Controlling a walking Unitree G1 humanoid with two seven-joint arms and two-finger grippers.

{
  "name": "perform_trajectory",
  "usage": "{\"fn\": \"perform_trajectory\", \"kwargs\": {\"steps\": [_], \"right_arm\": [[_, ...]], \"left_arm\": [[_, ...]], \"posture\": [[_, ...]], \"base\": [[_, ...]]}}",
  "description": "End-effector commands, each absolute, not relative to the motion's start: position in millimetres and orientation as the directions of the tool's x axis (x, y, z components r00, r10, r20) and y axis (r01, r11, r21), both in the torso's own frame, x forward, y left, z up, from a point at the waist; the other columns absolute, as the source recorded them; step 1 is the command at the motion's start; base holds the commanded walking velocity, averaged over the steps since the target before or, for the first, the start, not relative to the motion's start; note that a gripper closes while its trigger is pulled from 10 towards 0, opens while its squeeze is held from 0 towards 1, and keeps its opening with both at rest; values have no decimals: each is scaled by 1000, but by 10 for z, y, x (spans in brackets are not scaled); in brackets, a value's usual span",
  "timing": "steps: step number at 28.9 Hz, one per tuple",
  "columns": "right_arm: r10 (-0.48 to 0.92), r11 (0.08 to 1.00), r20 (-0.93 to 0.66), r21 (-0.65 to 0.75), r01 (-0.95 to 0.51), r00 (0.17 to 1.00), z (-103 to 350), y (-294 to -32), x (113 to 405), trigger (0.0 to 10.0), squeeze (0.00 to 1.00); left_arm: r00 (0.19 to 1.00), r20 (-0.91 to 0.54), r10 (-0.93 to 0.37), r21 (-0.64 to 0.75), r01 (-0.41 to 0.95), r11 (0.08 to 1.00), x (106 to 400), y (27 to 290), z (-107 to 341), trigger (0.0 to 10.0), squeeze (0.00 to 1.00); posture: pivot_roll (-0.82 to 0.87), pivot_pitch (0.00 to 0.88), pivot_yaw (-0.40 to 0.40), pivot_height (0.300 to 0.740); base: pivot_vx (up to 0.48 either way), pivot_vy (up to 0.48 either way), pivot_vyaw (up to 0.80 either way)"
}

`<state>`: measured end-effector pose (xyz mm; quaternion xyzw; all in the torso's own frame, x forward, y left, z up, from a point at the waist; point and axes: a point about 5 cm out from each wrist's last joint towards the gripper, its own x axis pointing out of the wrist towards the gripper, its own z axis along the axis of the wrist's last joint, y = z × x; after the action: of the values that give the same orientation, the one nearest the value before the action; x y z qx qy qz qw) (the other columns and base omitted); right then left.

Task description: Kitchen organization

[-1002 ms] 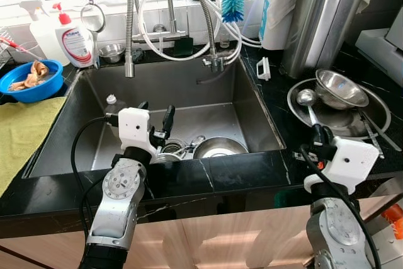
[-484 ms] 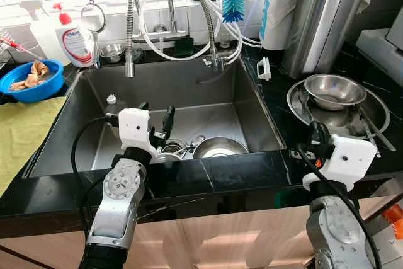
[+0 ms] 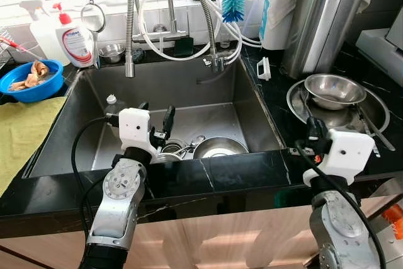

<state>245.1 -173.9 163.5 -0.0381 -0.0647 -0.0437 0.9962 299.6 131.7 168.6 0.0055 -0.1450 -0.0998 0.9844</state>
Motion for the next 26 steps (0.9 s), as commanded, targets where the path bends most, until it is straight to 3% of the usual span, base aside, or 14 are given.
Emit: {"fn": "perform_trajectory", "kwargs": {"steps": [1,14,23,26], "right_arm": [[-9,994,117,-108,21,993,1660,-1654,2447,10000,0],[125,968,-37,-213,-130,991,1490,-1594,2402,10000,0],[62,975,97,-217,-40,993,1714,-1665,2442,10000,0],[-23,983,176,-176,55,984,1846,-1764,2454,10000,0]], "left_arm": [[943,268,-197,44,192,980,3009,1326,1661,10000,0],[942,266,-203,41,200,979,3001,1308,1656,10000,0],[942,268,-203,38,200,979,3004,1307,1655,10000,0],[942,271,-199,36,197,980,3005,1310,1660,10000,0]], "posture": [[-136,0,76,740],[-135,0,74,740],[-136,0,75,740],[-135,0,74,740]], "base": [[0,0,0],[0,0,0],[0,0,0],[0,0,0]]}}
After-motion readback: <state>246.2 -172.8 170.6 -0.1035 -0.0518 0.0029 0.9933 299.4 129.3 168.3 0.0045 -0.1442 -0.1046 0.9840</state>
